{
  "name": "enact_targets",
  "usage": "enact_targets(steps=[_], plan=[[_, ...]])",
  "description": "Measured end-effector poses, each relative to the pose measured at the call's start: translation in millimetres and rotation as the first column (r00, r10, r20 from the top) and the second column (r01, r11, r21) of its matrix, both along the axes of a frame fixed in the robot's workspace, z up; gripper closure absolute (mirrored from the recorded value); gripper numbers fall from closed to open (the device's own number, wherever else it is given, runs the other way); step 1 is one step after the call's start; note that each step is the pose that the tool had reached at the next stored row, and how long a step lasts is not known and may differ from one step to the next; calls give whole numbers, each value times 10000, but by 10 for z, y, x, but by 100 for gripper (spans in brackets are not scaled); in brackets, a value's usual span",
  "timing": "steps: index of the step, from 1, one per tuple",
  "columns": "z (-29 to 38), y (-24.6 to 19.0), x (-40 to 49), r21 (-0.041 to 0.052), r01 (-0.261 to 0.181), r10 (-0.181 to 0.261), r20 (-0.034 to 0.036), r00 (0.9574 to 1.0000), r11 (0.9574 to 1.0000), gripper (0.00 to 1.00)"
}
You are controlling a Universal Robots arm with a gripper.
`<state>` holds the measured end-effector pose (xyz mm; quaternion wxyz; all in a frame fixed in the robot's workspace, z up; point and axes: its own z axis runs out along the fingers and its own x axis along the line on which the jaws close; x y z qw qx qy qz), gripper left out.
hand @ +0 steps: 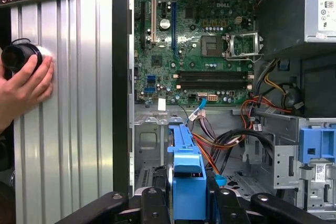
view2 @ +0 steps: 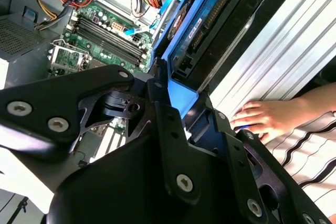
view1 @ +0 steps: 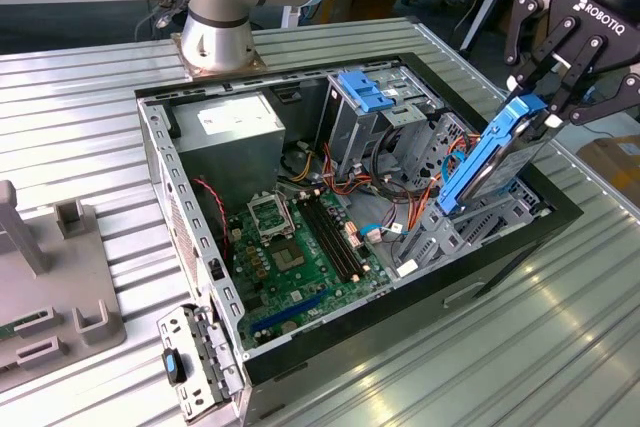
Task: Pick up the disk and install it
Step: 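Pick up the disk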
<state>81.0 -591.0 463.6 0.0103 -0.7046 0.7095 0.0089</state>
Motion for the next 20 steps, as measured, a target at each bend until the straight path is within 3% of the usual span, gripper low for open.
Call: enact_targets(steps=[12,20], plan=[[-91,-1,1,2,-1,1,0,10000,10000,63],[-211,-28,1,-1,-1,1,0,10000,10000,63]])
